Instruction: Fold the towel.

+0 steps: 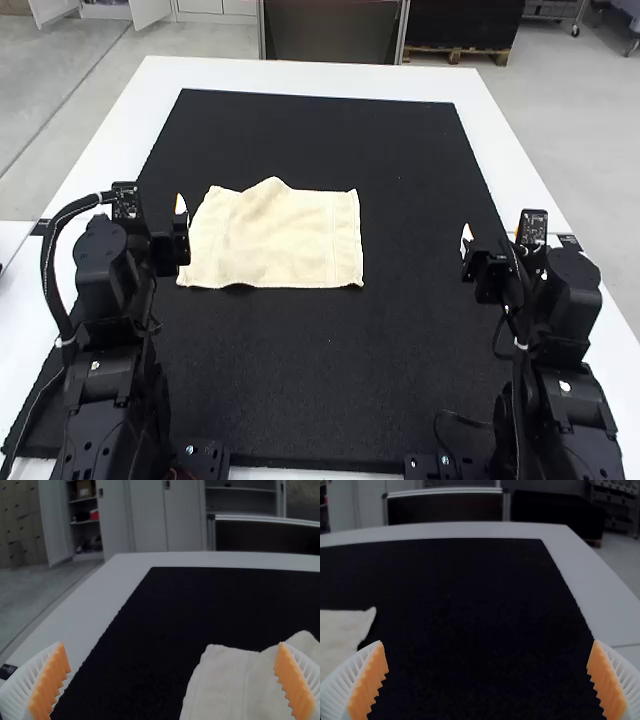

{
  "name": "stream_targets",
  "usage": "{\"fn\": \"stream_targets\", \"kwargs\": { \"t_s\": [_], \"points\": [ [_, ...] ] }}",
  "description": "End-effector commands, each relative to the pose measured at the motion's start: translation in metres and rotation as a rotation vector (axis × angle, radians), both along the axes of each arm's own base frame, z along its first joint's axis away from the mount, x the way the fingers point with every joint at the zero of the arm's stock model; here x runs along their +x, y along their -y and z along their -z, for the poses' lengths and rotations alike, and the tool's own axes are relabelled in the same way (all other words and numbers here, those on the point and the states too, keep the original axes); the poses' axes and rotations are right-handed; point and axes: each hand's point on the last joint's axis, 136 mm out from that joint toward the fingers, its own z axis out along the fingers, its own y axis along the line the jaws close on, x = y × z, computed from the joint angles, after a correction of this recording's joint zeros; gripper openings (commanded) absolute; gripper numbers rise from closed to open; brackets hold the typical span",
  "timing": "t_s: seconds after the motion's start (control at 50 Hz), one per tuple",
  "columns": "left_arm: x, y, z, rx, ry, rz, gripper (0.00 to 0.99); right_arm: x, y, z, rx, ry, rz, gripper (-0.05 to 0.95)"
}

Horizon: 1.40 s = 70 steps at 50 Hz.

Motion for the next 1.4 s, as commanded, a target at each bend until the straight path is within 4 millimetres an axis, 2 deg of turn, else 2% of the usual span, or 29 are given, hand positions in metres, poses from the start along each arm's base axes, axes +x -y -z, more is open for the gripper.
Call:
{"fn": "stream_targets", "kwargs": {
  "t_s": [0.0, 0.38, 0.48, 0.6, 0.64, 0.66, 0.7, 0.82, 0.92, 1.0, 1.08, 1.16, 1.28, 1.38],
  "points": [
    [-0.001, -0.002, -0.001, 0.003, 0.006, -0.009, 0.961, 0.000, 0.005, 0.003, -0.010, -0.008, 0.024, 0.92],
    [0.000, -0.001, 0.000, 0.001, 0.005, -0.008, 0.961, 0.000, 0.005, 0.004, -0.011, -0.010, 0.022, 0.92],
    [-0.001, -0.001, -0.009, 0.079, 0.024, -0.010, 0.959, 0.000, 0.003, -0.003, -0.107, 0.021, 0.003, 0.91],
    [-0.005, 0.001, -0.044, 0.160, 0.149, -0.013, 0.957, 0.000, 0.003, -0.038, -0.078, 0.162, 0.014, 0.91],
    [-0.009, 0.000, -0.060, 0.172, 0.216, -0.028, 0.957, -0.002, 0.007, -0.054, -0.082, 0.227, 0.040, 0.92],
    [-0.013, -0.002, -0.070, 0.179, 0.255, -0.042, 0.957, -0.005, 0.009, -0.071, -0.086, 0.292, 0.055, 0.92],
    [-0.019, -0.007, -0.085, 0.183, 0.309, -0.084, 0.957, -0.008, 0.014, -0.085, -0.086, 0.342, 0.087, 0.92],
    [-0.032, -0.007, -0.118, 0.195, 0.392, -0.105, 0.957, -0.019, 0.022, -0.119, -0.093, 0.411, 0.139, 0.92],
    [-0.044, -0.003, -0.151, 0.205, 0.450, -0.103, 0.959, -0.032, 0.031, -0.158, -0.096, 0.477, 0.197, 0.92],
    [-0.049, -0.002, -0.184, 0.210, 0.480, -0.107, 0.961, -0.034, 0.033, -0.192, -0.093, 0.495, 0.215, 0.91],
    [-0.043, -0.005, -0.214, 0.191, 0.480, -0.109, 0.961, -0.019, 0.038, -0.219, -0.073, 0.464, 0.231, 0.91],
    [-0.018, -0.011, -0.238, 0.104, 0.449, -0.091, 0.959, 0.013, 0.042, -0.238, -0.035, 0.395, 0.229, 0.91],
    [0.035, -0.030, -0.243, 0.052, 0.349, -0.115, 0.959, 0.069, 0.044, -0.239, -0.004, 0.281, 0.209, 0.91],
    [0.072, -0.040, -0.237, 0.035, 0.325, -0.123, 0.957, 0.112, 0.046, -0.226, 0.028, 0.213, 0.201, 0.91]
  ]
}}
